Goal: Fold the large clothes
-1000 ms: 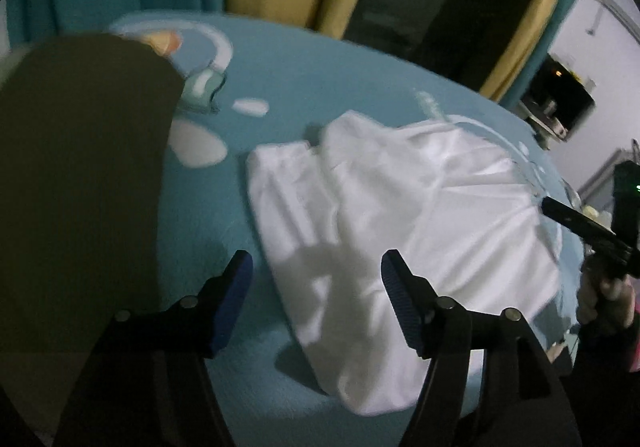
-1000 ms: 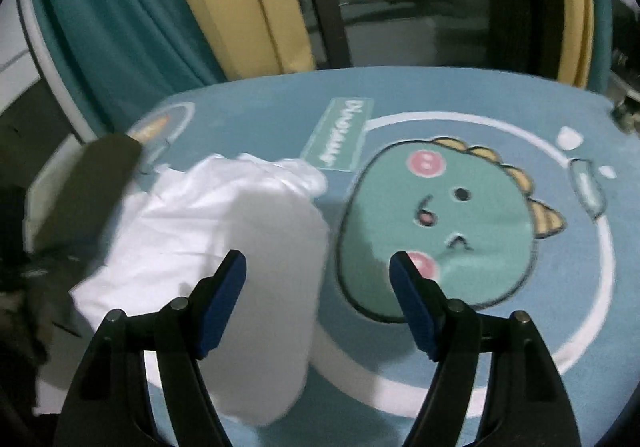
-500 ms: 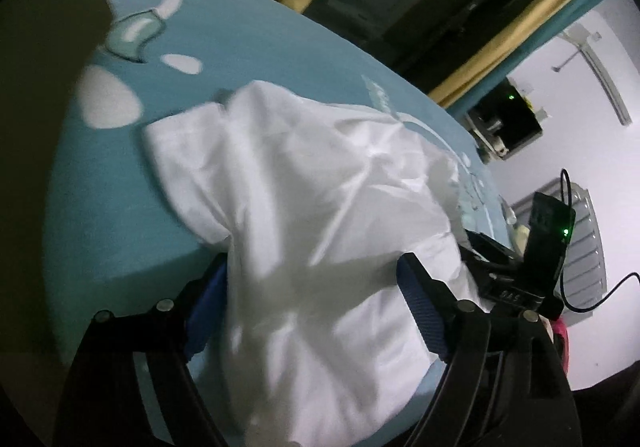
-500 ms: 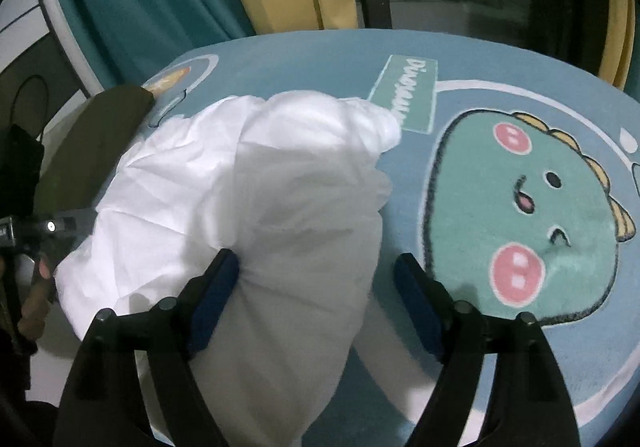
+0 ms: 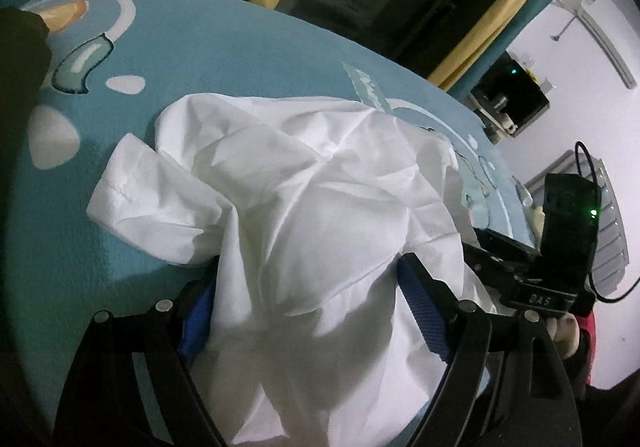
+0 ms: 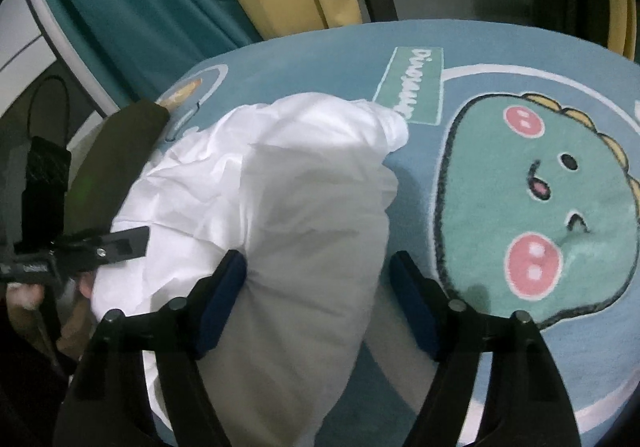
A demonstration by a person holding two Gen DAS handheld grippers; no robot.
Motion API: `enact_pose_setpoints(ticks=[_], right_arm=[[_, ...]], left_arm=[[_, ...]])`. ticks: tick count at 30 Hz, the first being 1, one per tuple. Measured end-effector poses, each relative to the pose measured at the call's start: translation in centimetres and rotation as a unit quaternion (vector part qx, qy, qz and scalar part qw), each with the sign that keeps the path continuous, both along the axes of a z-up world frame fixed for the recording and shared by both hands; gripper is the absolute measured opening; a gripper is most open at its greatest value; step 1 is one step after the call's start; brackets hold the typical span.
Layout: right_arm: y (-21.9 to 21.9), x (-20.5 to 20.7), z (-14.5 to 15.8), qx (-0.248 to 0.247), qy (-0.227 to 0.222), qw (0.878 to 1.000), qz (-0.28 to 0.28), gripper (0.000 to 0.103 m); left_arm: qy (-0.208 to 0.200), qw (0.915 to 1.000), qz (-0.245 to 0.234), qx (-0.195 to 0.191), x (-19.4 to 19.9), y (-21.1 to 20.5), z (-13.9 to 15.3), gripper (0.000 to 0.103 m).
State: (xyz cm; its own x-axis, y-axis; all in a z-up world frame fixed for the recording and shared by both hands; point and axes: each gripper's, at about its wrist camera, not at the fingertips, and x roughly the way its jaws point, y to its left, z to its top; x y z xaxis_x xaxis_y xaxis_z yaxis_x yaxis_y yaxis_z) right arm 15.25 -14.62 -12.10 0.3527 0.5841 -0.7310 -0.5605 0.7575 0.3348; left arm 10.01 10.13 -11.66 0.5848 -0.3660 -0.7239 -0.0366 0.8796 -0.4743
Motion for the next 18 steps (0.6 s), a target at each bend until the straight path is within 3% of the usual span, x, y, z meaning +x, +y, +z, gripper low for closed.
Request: enact_pose_setpoints(ticks=[4, 16, 18], right_arm=[[0.12, 0.00, -0.16, 0.026, 0.013, 1.000, 0.001, 0.063], [0.15, 0.12, -0.43, 0.047, 0.017, 0.999, -0.004, 0.063], [0.06, 0.02, -0.39, 0.048, 0.016, 0.999, -0.007, 0.063]], left_arm=[[-0.005, 0.9999, 0.006, 0.013, 0.27, -0.12, 0.05, 0.085], [-0.030, 0.9976, -0.014, 0.061, 0.09, -0.33, -0.18, 0.084], [-0.030, 0.9976, -0.014, 0.061, -0.03, -0.35, -0.15, 0.080]])
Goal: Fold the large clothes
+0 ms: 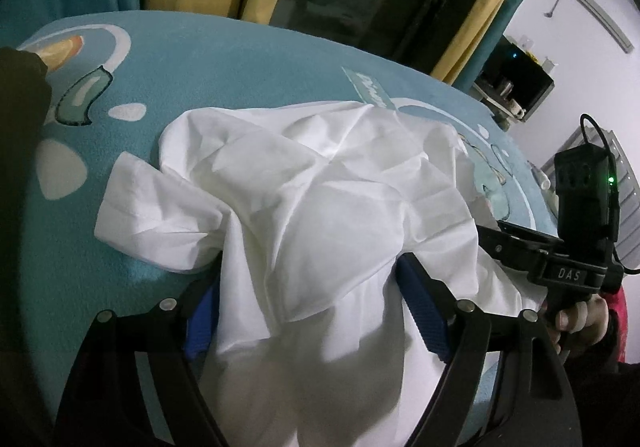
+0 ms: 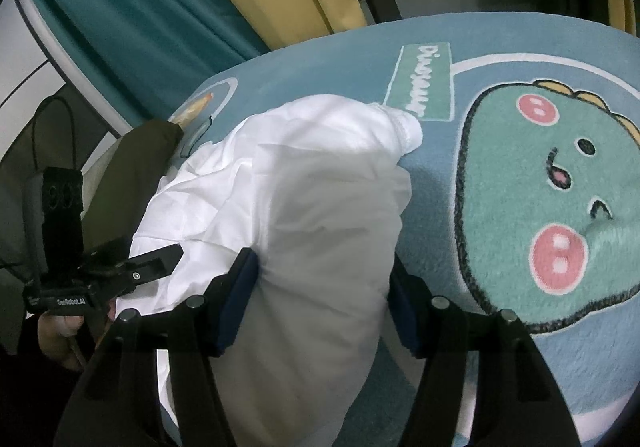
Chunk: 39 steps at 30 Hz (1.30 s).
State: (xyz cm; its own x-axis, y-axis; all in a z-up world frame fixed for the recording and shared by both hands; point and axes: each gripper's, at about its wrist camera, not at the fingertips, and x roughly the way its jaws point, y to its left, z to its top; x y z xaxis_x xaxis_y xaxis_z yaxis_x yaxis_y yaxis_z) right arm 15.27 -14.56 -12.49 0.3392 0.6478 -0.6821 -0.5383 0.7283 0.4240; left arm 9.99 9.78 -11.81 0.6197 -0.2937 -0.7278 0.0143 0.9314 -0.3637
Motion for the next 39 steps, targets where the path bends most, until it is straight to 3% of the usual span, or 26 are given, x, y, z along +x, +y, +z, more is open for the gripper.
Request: enact_pose_setpoints(ticks=[4, 7, 14, 24, 28, 30, 32, 34, 36, 38, 39], right_arm=[[0.1, -0.4, 0.0, 0.005, -0.001, 1.000, 0.001, 0.054], [-0.1, -0.6, -0.1, 0.014, 0.004, 1.000, 0.005, 0.043], [-0.9, -1.6, 0.6, 0.024, -0.009, 1.000, 0.004, 0.029], [-1.9, -3.6, 3.3, 0.019, -0.066, 0.998, 0.005, 0.022], [-1.8, -3.6, 2.9, 0.006, -0.060, 0.998, 0.010, 0.023], [-1.8, -3.0, 1.8, -0.004, -0.039, 0.999, 0.003, 0.031], [-2.1, -2.2, 0.4, 0.000, -0.007, 1.000, -0.005, 0.052], [-2.6, -1.7, -0.5, 0.039, 0.008, 0.999, -0.008, 0.055], [-2.2, -1.7, -0.4, 0.040, 0.011, 0.999, -0.002, 0.049], [-1.8, -1.7, -0.1, 0.051, 0.013, 0.999, 0.002, 0.028], [-1.8, -1.8, 0.3, 0.052, 0.005, 0.999, 0.004, 0.026]], left_arm=[[-0.004, 0.9996, -0.018, -0.019, -0.4, -0.8, -0.3, 0.049], [-0.010, 0.9995, -0.025, -0.019, -0.7, -1.2, -0.4, 0.043], [-0.026, 0.9990, -0.029, -0.019, -1.6, -1.9, 0.1, 0.028], [-0.055, 0.9966, -0.046, -0.039, -2.4, -2.3, 1.5, 0.023], [-0.046, 0.9970, -0.054, -0.030, -2.3, -2.2, 0.9, 0.023], [-0.035, 0.9973, -0.063, -0.015, -2.1, -2.3, 0.1, 0.027], [-0.034, 0.9961, -0.076, -0.028, -1.9, -2.1, -0.7, 0.032], [-0.033, 0.9959, -0.073, -0.043, -1.8, -1.7, -1.0, 0.032], [-0.037, 0.9960, -0.071, -0.040, -1.9, -1.8, -0.9, 0.031], [-0.043, 0.9958, -0.067, -0.045, -2.0, -1.7, -0.5, 0.025], [-0.045, 0.9951, -0.066, -0.057, -2.0, -1.5, -0.3, 0.024]])
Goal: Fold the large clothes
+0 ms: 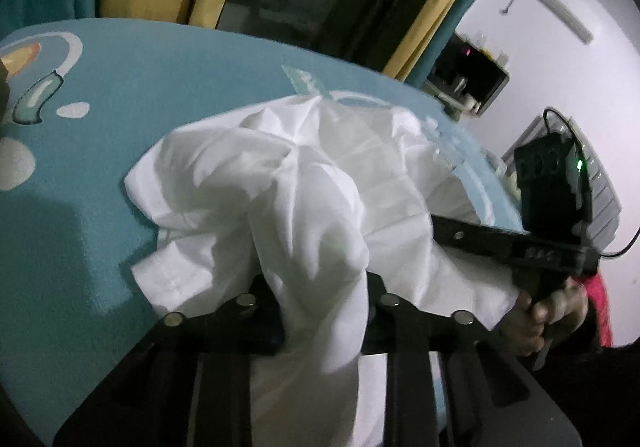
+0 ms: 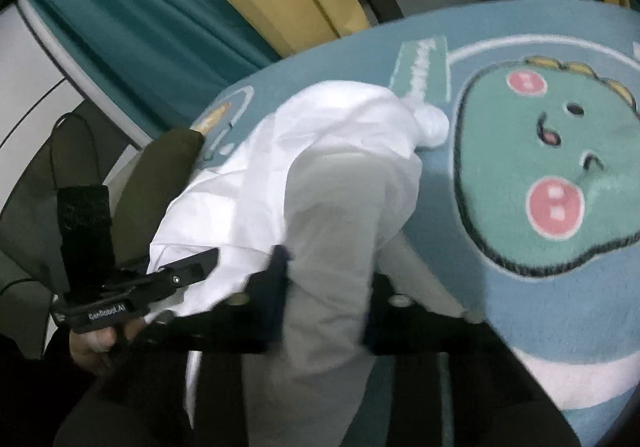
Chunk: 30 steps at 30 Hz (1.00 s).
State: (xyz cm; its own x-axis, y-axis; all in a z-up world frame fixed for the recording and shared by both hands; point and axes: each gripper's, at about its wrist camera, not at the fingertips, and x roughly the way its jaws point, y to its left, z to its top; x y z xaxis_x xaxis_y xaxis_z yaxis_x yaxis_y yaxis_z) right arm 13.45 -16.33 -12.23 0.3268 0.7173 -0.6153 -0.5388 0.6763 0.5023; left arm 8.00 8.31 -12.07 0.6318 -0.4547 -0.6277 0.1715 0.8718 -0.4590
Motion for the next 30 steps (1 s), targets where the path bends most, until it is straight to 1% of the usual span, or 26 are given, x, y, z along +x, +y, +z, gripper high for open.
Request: enact_pose_setpoints(ticks=[1, 3, 7, 10, 14, 16, 19, 22, 26, 30], right_arm=[[0.1, -0.1, 0.7, 0.005, -0.009, 1.000, 0.001, 0.022], [0.1, -0.4, 1.9, 0.013, -0.024, 1.000, 0.000, 0.020], [1.7, -1.1, 6.0, 0.022, -0.078, 0.997, 0.011, 0.019], [3.6, -1.0, 8.6, 0.023, -0.119, 0.992, 0.021, 0.019], [6.4, -0.3, 10.6, 0.019, -0.155, 0.987, 0.033, 0.019], [8.2, 0.2, 11.2, 0.013, -0.171, 0.984, 0.039, 0.019], [11.3, 1.1, 11.7, 0.010, -0.185, 0.982, 0.046, 0.019], [12.9, 1.6, 11.3, 0.014, -0.185, 0.981, 0.052, 0.019], [15.9, 3.0, 10.1, 0.013, -0.170, 0.984, 0.059, 0.019], [18.6, 4.6, 8.0, 0.009, -0.146, 0.987, 0.067, 0.019]], left_arm=[[-0.004, 0.9999, 0.001, -0.014, 0.0, 0.4, 0.5, 0.022], [-0.018, 0.9997, 0.003, -0.017, -0.1, 1.0, 1.6, 0.021], [-0.063, 0.9980, 0.008, -0.002, -0.5, 2.2, 4.7, 0.021], [-0.095, 0.9953, 0.021, 0.009, -0.9, 3.6, 6.8, 0.021], [-0.126, 0.9907, 0.037, 0.034, -0.8, 5.9, 9.3, 0.021], [-0.133, 0.9889, 0.046, 0.048, -0.4, 7.0, 10.0, 0.021], [-0.136, 0.9867, 0.065, 0.060, 0.3, 9.1, 10.6, 0.021], [-0.131, 0.9857, 0.079, 0.071, 1.2, 11.3, 10.6, 0.021], [-0.111, 0.9851, 0.100, 0.086, 2.4, 13.7, 9.9, 0.021], [-0.084, 0.9856, 0.117, 0.088, 3.6, 15.7, 8.4, 0.021]])
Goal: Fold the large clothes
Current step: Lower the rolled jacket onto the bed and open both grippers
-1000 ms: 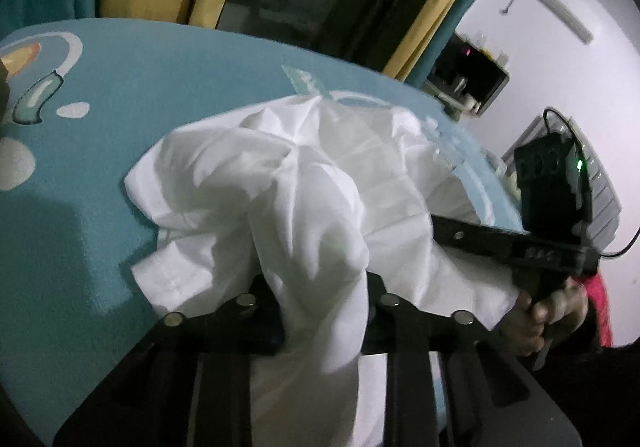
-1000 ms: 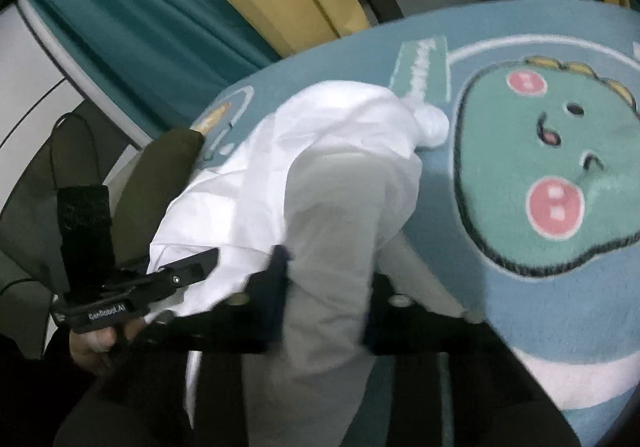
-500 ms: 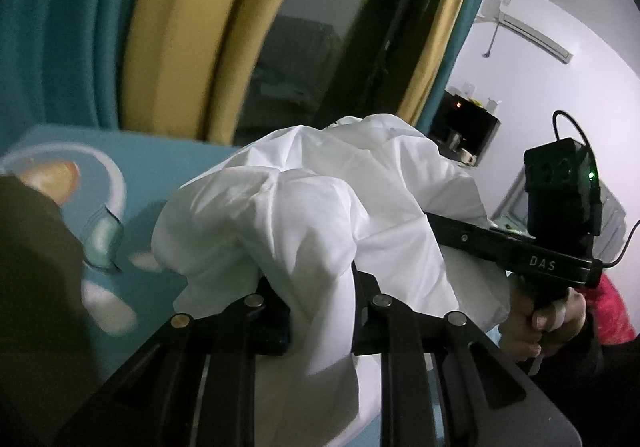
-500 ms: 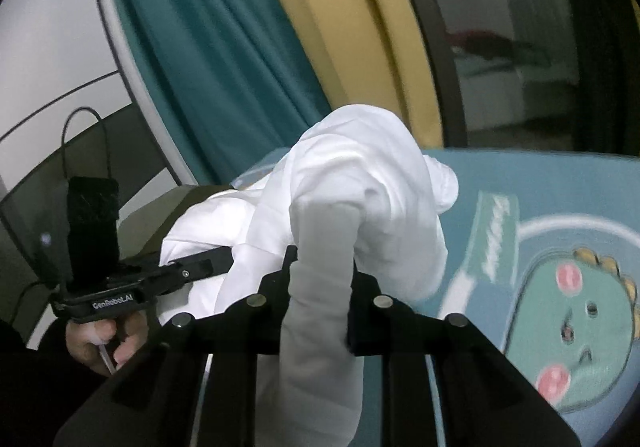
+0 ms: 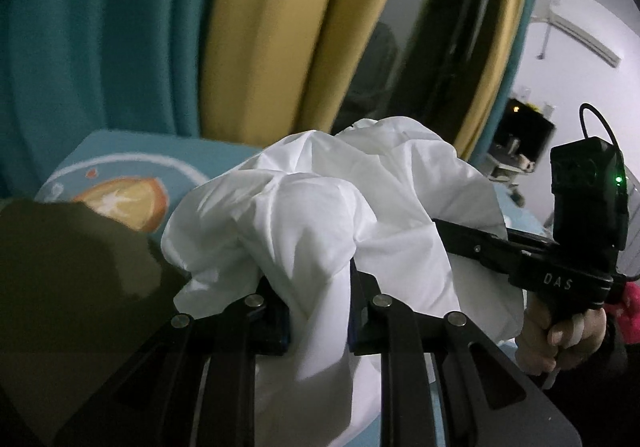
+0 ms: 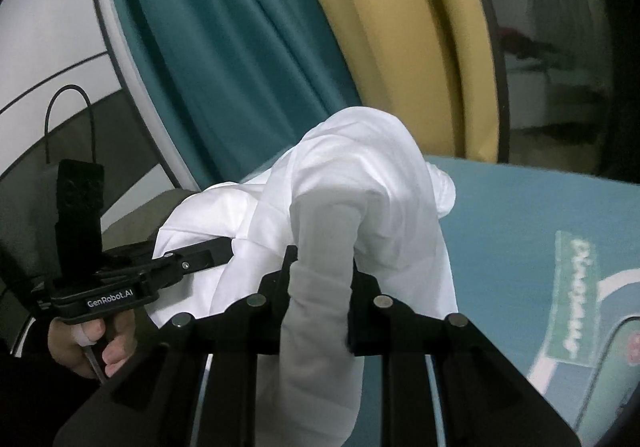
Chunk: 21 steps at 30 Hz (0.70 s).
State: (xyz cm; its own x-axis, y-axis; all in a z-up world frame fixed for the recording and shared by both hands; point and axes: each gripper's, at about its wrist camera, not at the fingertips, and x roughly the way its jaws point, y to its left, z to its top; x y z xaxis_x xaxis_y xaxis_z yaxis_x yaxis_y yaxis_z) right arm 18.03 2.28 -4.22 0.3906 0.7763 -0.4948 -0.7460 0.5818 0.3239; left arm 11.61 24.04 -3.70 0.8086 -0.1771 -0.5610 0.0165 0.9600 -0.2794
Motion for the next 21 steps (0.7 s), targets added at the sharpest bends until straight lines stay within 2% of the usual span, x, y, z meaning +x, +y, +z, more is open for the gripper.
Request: enact_pose_setpoints(ticks=[6, 10, 13, 21], right_arm=[[1.4, 2.4, -3.5, -0.015, 0.047, 0.999, -0.005, 0.019], [0.9, 4.0, -5.7, -0.036, 0.084, 0.995, -0.025, 0.025], [-0.1, 4.5, -7.0, -0.033, 0.108, 0.993, -0.033, 0.030], [-0.5, 4.4, -7.3, -0.048, 0.109, 0.992, -0.050, 0.049]], left_arm=[[0.058, 0.9980, 0.026, -0.007, 2.2, 1.9, -3.0, 0.021], [0.084, 0.9957, 0.039, -0.007, 3.0, 2.0, -4.4, 0.021], [0.091, 0.9950, 0.041, -0.001, 3.5, 1.6, -4.8, 0.022], [0.102, 0.9924, 0.059, 0.036, 3.9, 0.7, -5.1, 0.028]])
